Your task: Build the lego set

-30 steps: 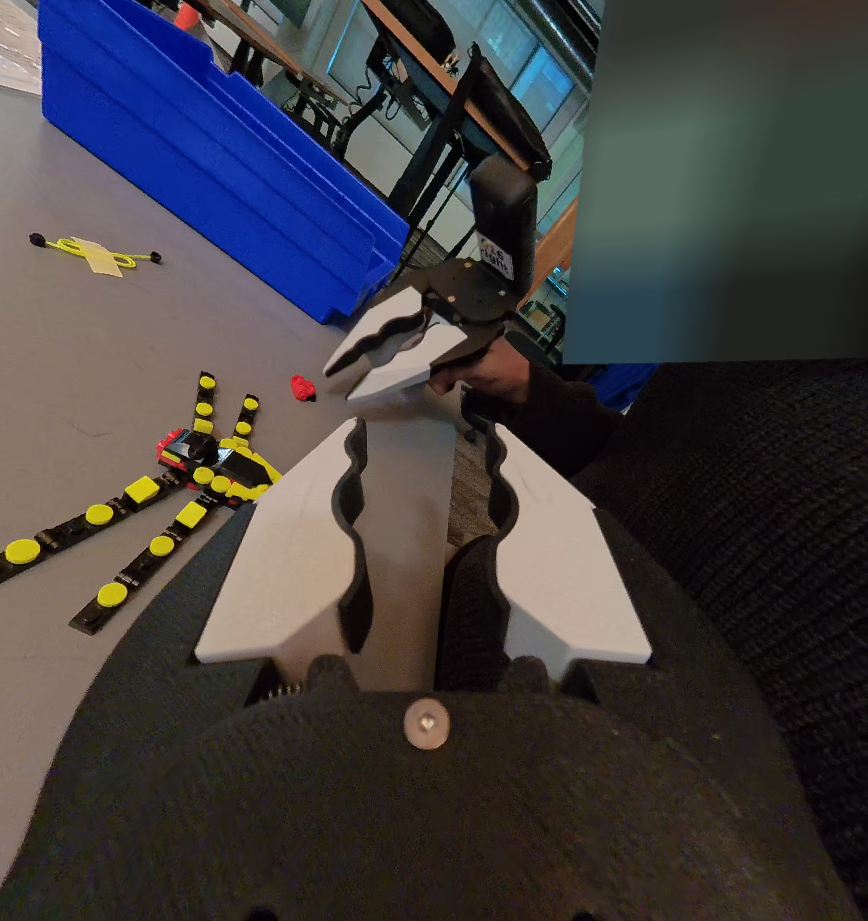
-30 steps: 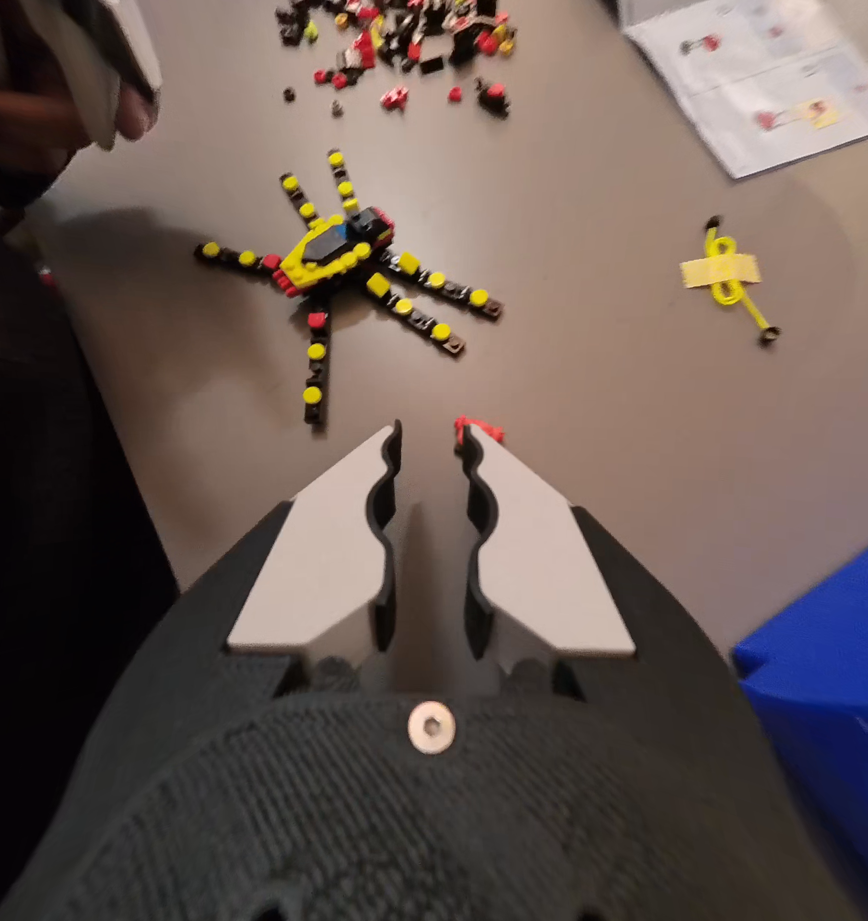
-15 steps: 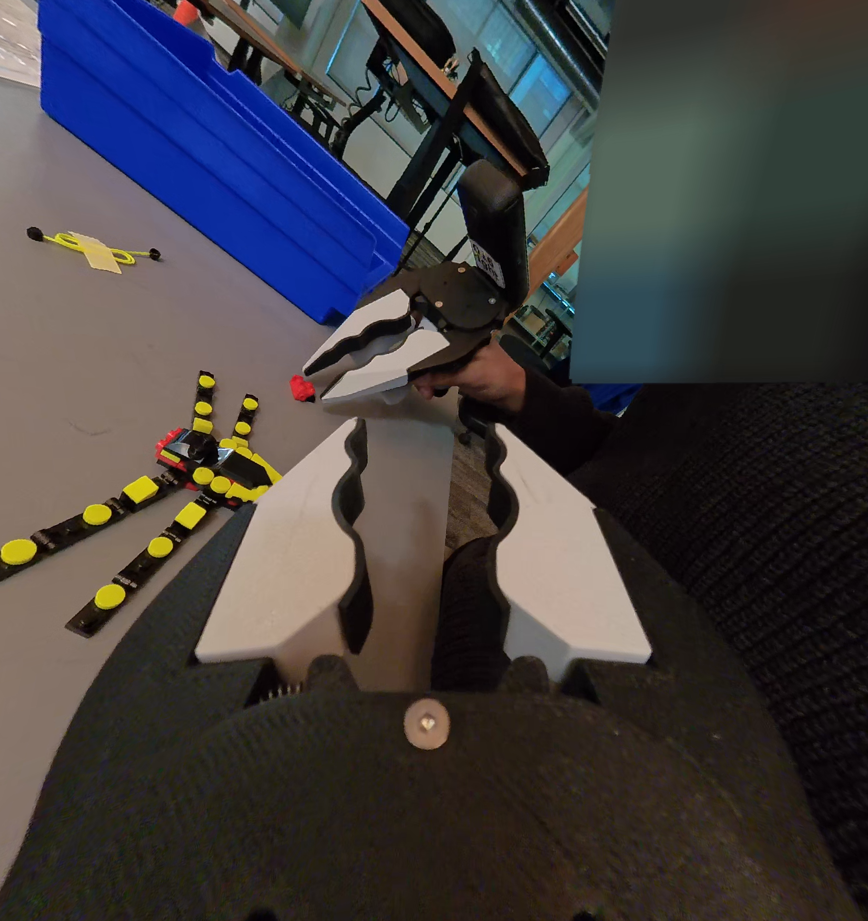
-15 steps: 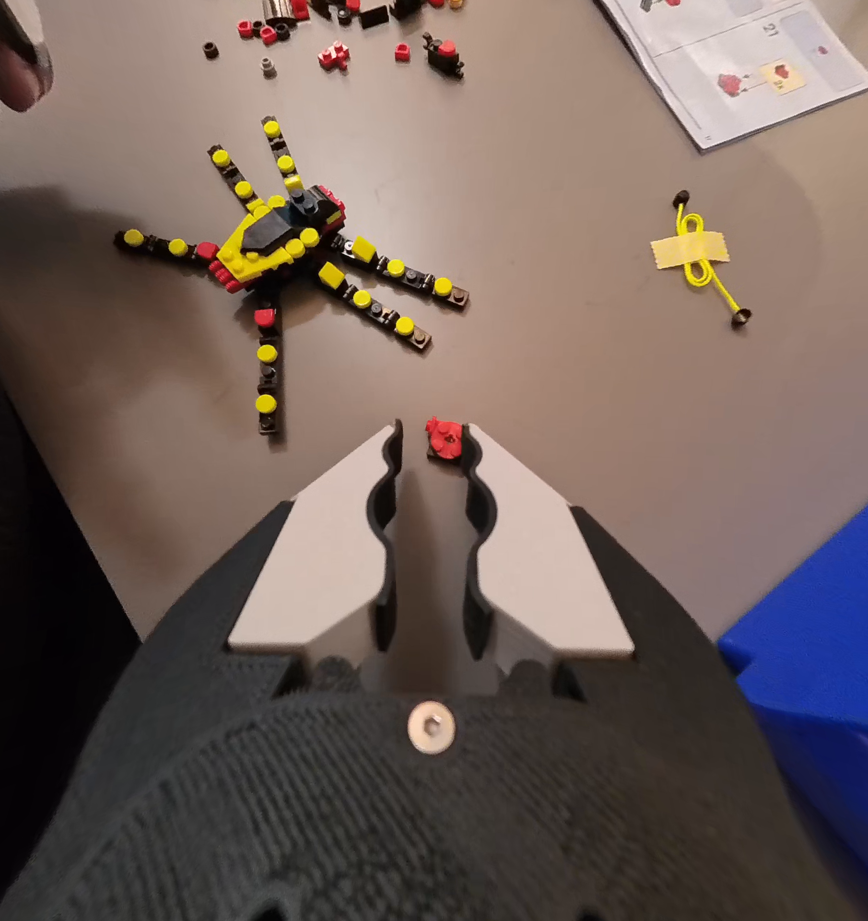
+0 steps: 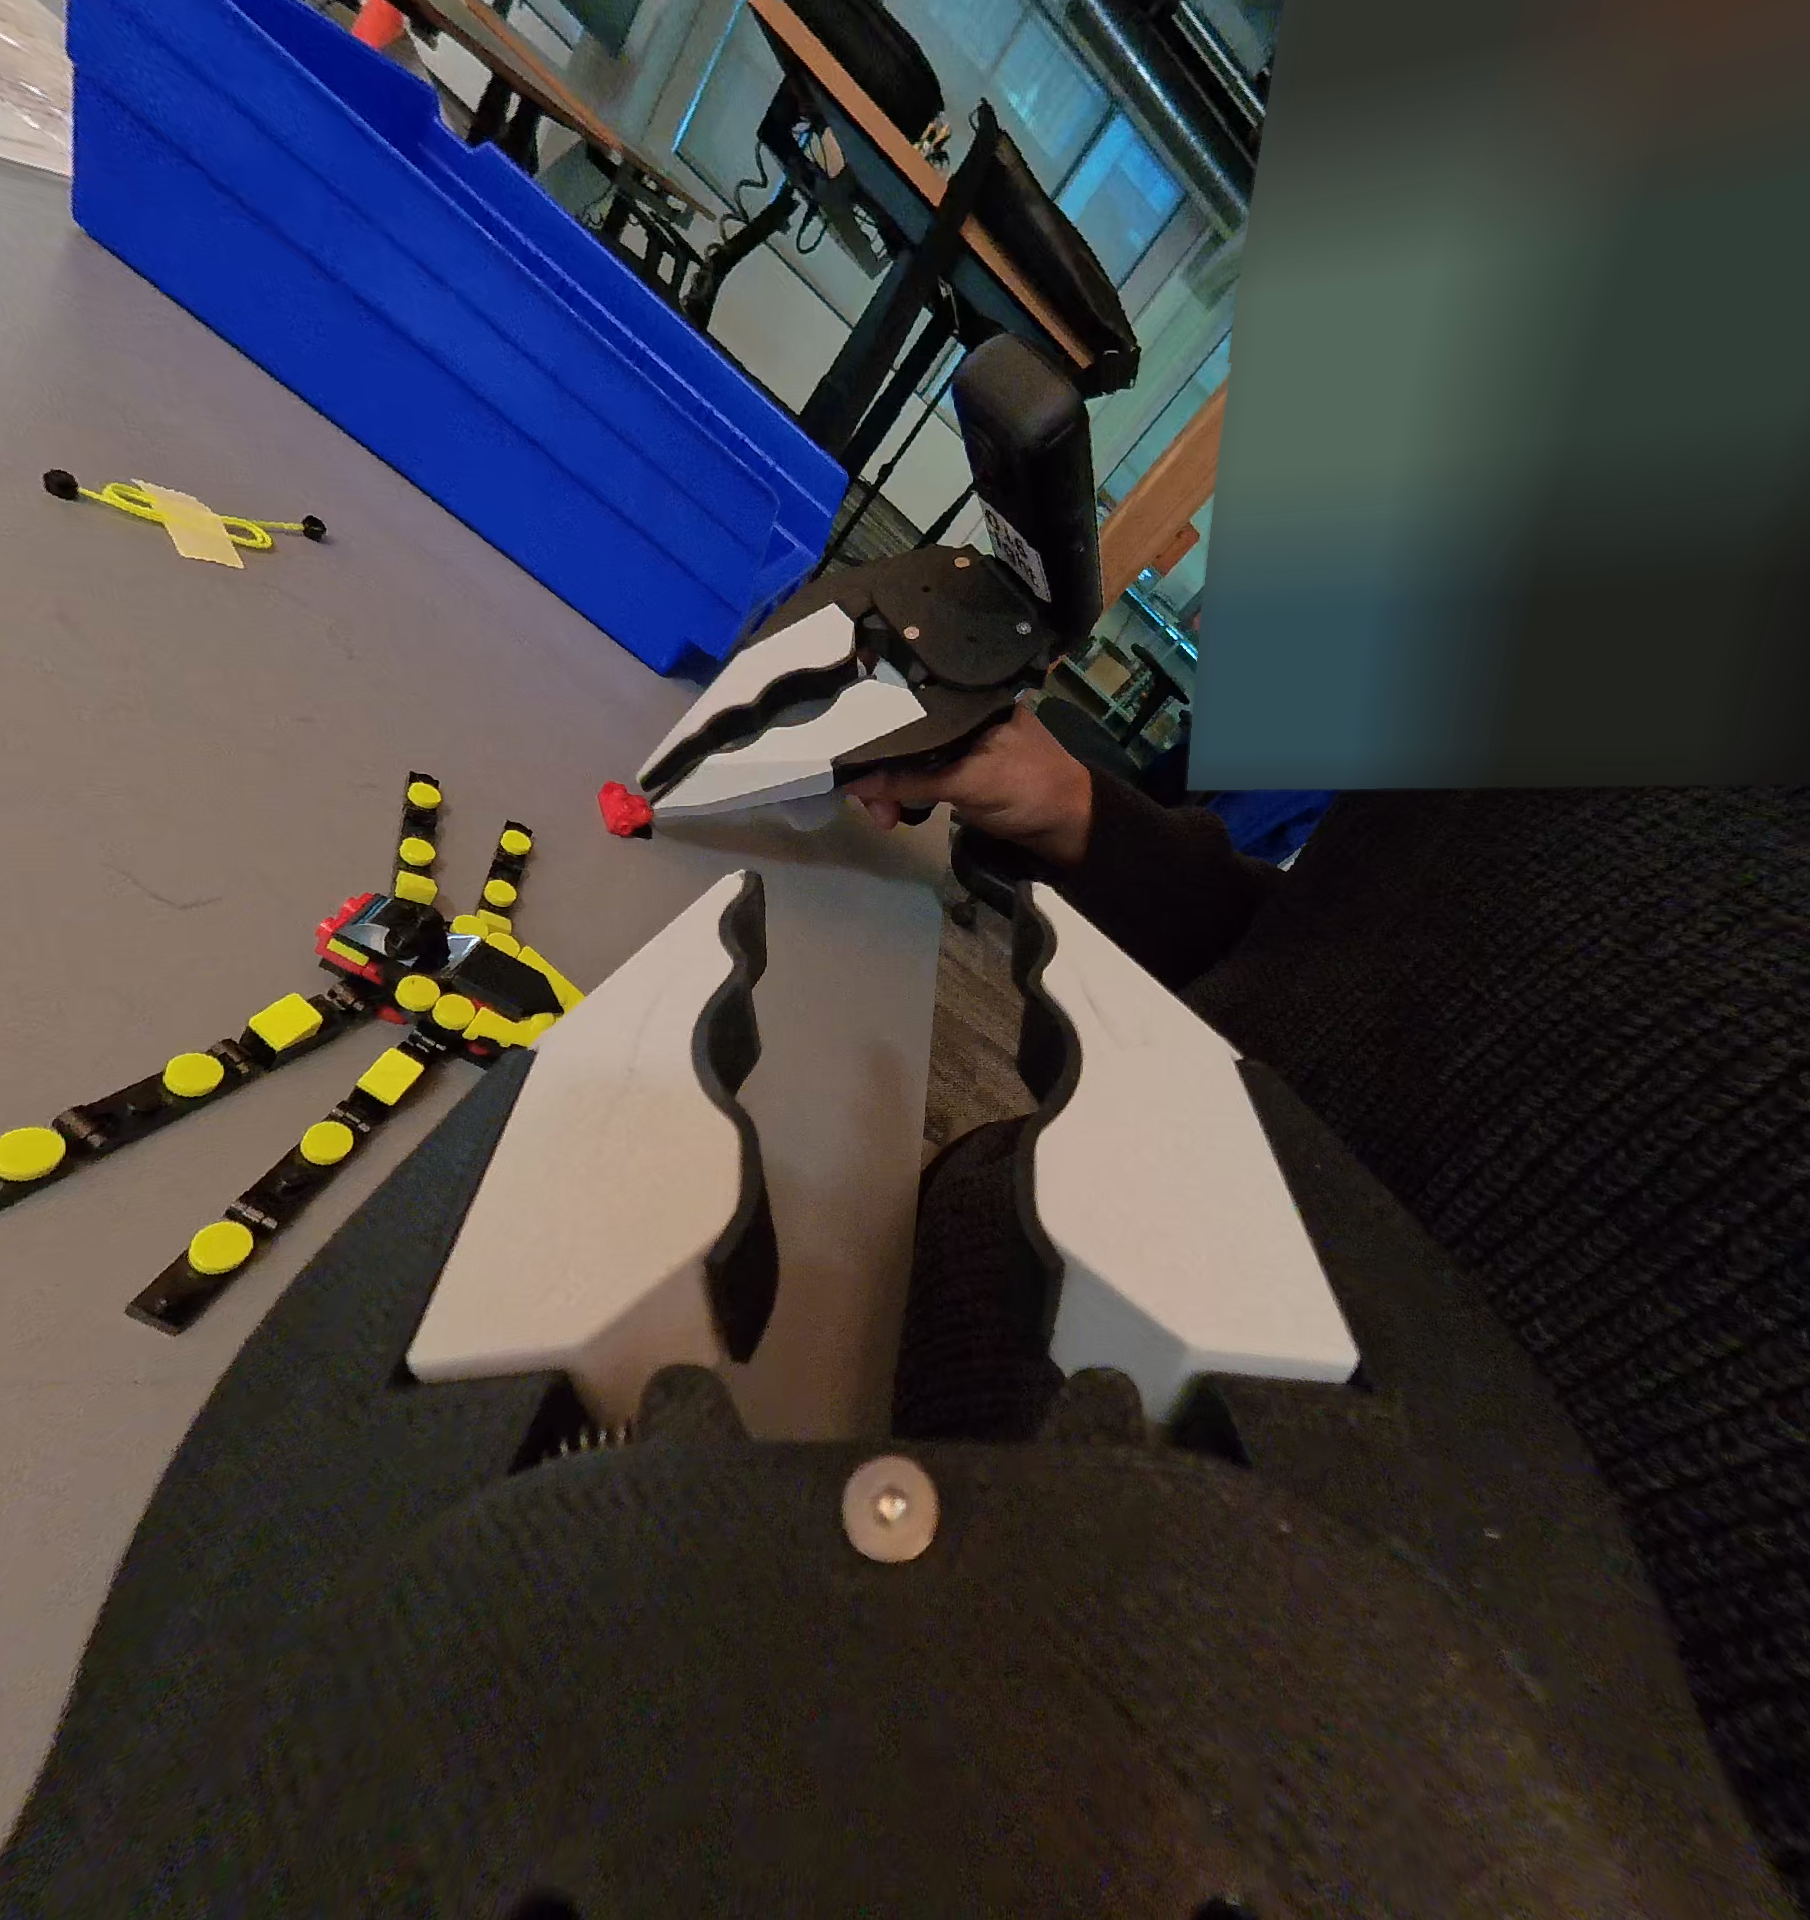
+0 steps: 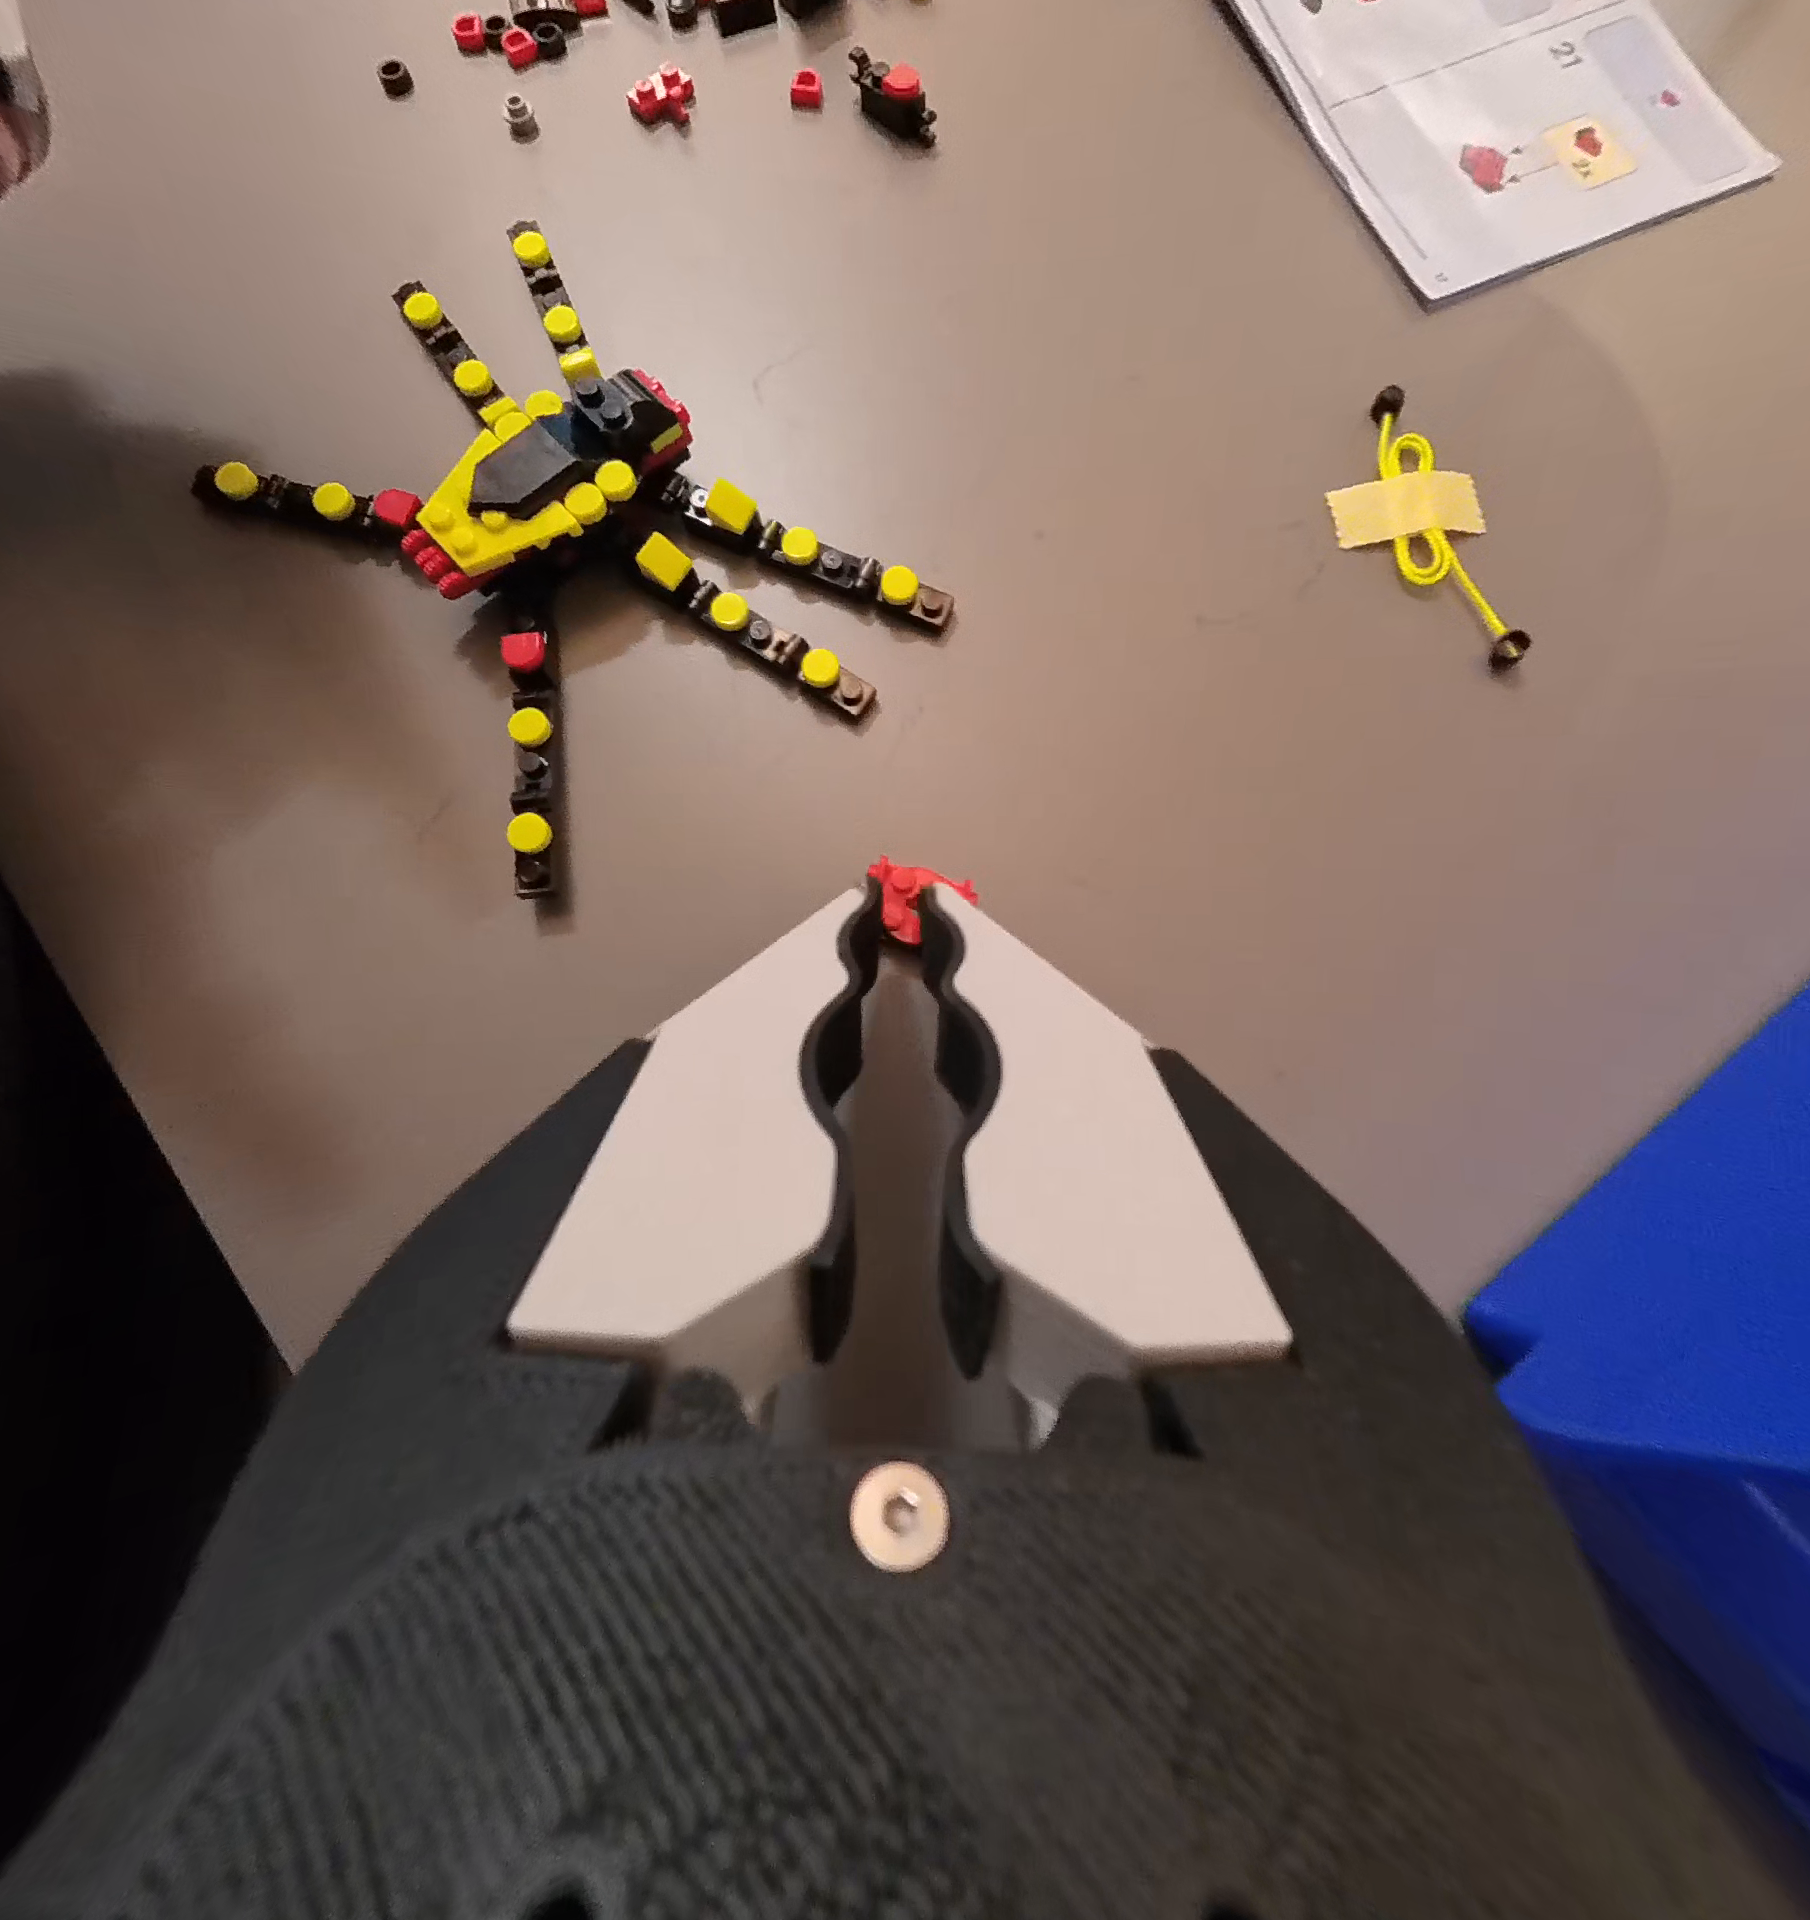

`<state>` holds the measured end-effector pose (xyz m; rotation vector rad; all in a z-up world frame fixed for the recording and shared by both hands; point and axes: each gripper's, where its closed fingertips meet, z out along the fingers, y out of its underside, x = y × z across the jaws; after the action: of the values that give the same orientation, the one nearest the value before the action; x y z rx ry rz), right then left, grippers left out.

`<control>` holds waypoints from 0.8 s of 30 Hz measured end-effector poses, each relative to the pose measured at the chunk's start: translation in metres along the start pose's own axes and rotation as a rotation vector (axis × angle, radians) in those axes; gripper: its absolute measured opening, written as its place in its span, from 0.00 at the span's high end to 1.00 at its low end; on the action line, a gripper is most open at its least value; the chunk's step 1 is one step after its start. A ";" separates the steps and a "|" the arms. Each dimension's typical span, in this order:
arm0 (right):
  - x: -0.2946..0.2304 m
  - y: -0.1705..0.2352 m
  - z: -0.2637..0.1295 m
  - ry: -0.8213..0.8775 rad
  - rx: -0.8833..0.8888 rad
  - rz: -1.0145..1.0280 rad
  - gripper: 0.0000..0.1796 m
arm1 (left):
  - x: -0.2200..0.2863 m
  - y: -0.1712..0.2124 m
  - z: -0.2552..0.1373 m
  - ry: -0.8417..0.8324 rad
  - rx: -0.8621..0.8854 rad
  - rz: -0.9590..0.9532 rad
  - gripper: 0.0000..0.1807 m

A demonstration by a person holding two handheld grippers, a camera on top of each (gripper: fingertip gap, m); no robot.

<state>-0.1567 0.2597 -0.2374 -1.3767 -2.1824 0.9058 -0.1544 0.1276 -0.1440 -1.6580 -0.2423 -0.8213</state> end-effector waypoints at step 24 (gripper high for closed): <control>-0.002 0.004 0.004 0.016 -0.034 -0.060 0.99 | -0.001 0.001 0.000 0.006 -0.004 -0.013 0.75</control>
<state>-0.1562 0.2576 -0.2432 -1.3223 -2.2237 0.8369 -0.1543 0.1279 -0.1449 -1.6589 -0.2481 -0.8364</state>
